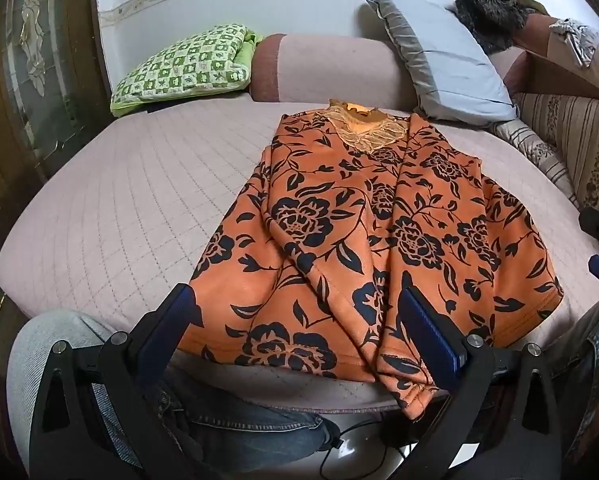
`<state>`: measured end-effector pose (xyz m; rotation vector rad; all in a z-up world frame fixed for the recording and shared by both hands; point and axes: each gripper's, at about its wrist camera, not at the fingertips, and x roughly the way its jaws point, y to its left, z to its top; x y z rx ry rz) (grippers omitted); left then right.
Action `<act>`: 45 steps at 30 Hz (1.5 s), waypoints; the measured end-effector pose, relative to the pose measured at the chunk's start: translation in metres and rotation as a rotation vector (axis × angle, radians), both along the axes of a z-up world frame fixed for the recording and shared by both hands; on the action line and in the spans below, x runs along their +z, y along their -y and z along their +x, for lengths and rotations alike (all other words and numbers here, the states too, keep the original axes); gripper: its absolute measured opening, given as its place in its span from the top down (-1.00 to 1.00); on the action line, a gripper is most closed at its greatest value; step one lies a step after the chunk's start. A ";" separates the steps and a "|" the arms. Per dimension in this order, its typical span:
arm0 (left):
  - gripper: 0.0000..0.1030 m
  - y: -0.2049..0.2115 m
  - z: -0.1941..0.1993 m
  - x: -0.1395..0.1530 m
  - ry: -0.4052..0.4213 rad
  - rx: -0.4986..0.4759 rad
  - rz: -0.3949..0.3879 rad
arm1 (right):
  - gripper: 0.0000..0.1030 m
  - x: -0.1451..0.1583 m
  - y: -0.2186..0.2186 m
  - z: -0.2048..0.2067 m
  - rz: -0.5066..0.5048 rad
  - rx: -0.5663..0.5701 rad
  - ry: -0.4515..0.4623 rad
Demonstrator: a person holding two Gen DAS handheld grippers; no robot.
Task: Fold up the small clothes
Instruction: 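Move both grippers toward the hem of the orange floral blouse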
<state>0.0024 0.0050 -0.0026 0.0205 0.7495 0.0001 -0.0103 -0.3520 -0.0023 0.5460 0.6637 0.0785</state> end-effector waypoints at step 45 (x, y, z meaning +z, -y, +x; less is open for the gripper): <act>-0.98 -0.001 -0.019 0.076 0.023 0.060 0.035 | -0.64 0.082 -0.049 -0.038 -0.296 0.096 0.080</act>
